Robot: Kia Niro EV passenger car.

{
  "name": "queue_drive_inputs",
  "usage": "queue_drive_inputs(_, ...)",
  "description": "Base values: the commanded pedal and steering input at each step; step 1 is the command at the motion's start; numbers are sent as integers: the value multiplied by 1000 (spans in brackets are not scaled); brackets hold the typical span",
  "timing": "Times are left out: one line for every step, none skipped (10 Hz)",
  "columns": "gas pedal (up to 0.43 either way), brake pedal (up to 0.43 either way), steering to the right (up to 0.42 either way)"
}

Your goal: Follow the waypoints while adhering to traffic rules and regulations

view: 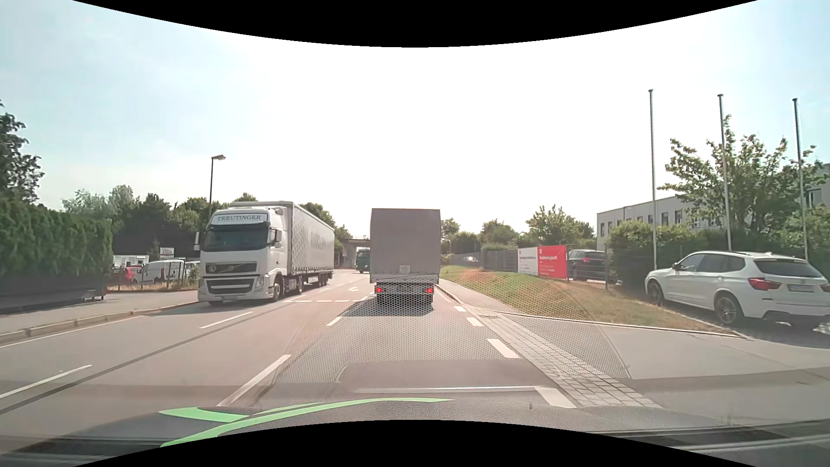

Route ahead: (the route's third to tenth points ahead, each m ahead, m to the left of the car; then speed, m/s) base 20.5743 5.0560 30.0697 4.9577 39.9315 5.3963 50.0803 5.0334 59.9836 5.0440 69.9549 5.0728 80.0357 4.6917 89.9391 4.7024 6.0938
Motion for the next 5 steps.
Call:
queue_drive_inputs(20, 0, 0)
queue_drive_inputs(8, 0, 0)
queue_drive_inputs(0, 0, 0)
queue_drive_inputs(0, 0, 0)
queue_drive_inputs(0, 0, 0)
